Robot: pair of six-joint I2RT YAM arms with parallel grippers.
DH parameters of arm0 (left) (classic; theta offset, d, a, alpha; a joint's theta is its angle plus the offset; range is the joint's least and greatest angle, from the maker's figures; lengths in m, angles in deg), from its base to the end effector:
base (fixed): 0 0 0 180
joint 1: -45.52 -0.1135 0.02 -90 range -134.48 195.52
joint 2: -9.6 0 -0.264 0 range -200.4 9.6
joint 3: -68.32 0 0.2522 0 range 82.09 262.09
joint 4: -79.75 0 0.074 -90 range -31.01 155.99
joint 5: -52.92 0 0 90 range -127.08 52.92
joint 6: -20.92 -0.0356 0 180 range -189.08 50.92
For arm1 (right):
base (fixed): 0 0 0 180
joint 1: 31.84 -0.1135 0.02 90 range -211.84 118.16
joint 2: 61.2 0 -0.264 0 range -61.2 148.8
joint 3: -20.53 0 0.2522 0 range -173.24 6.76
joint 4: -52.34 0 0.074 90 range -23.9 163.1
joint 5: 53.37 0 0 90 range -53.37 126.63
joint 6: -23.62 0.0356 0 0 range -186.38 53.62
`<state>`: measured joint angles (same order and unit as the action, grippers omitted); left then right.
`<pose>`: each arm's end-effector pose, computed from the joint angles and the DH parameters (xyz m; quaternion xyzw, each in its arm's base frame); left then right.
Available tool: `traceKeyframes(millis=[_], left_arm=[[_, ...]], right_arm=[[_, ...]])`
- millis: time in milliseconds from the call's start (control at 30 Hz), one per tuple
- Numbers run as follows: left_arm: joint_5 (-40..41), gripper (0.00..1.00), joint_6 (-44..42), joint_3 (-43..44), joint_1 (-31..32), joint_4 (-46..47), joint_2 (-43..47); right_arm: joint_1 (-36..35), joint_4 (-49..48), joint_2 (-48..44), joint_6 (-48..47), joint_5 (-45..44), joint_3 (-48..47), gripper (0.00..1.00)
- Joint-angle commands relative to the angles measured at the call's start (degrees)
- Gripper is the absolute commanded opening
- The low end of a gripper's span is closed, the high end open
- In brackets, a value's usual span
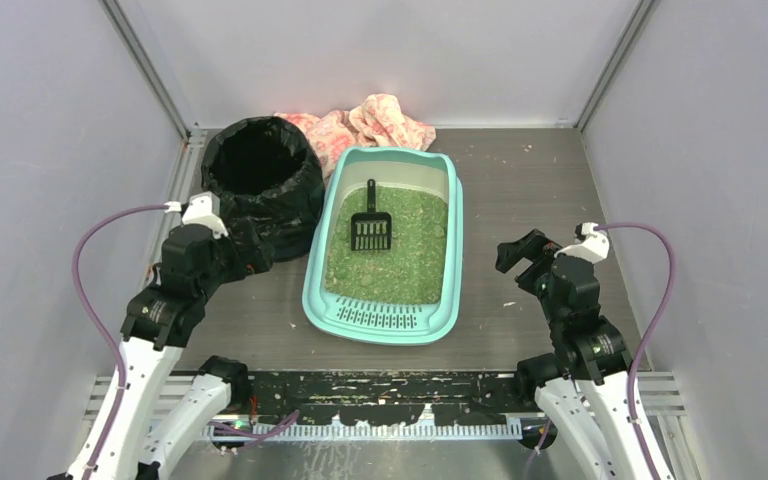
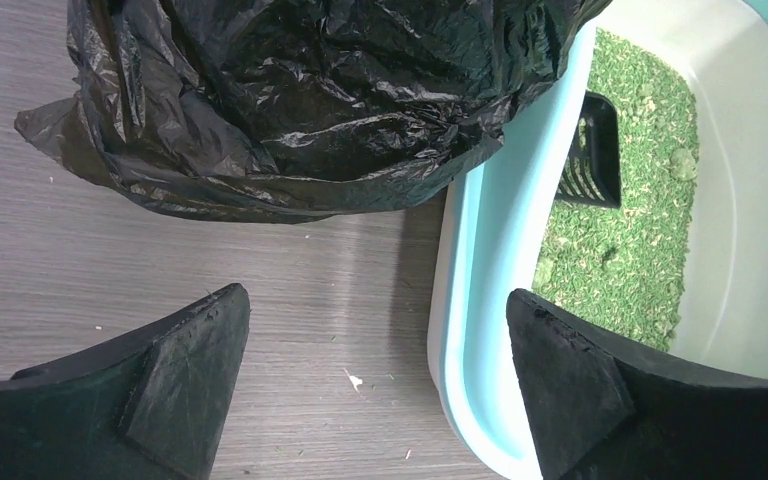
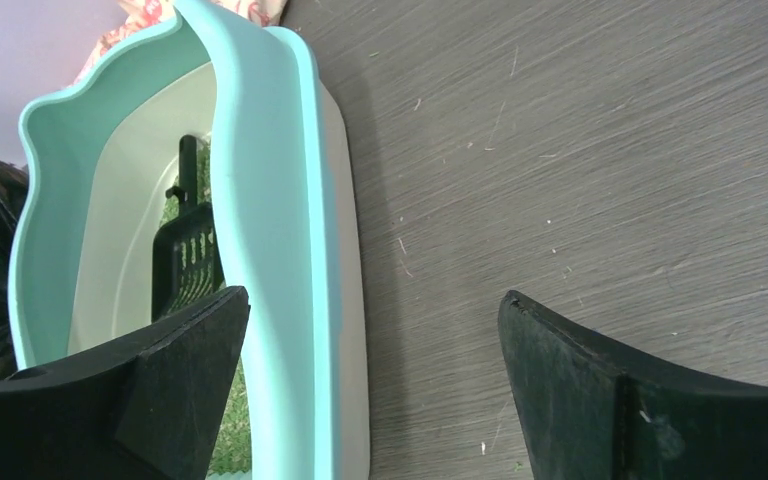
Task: Clean the litter box
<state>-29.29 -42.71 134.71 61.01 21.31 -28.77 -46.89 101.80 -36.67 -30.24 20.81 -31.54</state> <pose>0.1265 -0.0300 0.3405 -0.1157 0.8587 -0.1220 0.4840 0.1028 0.0176 0.2993 0.2259 0.7928 0.1367 0.5493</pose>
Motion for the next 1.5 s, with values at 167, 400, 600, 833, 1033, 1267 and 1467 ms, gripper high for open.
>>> traceKeyframes(millis=[167,400,600,833,1033,1267,1467], left_arm=[[4.4,0.96,2.3,-0.2,-0.3,0.1,-2.2],[0.7,0.94,3.9,-0.5,-0.3,0.1,-5.6],[-0.2,0.86,12.8,-7.1,-0.3,2.3,-6.5],[3.8,0.84,22.1,-15.8,-0.3,4.3,-3.7],[0.2,0.12,28.1,-29.0,-0.3,19.7,5.0],[-4.0,0.0,29.2,-34.3,-0.3,30.1,-4.4],[-9.8,0.0,30.9,-37.5,-0.2,42.3,-11.0]], right_arm=[[-0.3,-3.0,-2.4,-0.2,4.5,1.2,1.0],[-0.3,-10.6,1.5,-0.8,9.2,2.2,1.0],[-0.3,-17.0,13.2,-2.3,13.5,0.2,1.0],[-0.3,-21.0,20.3,-4.8,14.9,-1.2,1.0],[-0.3,-22.1,21.7,-4.1,17.7,-1.3,1.0],[-0.2,-22.2,19.1,-4.2,16.0,-0.3,1.0],[-0.3,-19.1,17.9,-5.1,12.3,-1.6,0.99]])
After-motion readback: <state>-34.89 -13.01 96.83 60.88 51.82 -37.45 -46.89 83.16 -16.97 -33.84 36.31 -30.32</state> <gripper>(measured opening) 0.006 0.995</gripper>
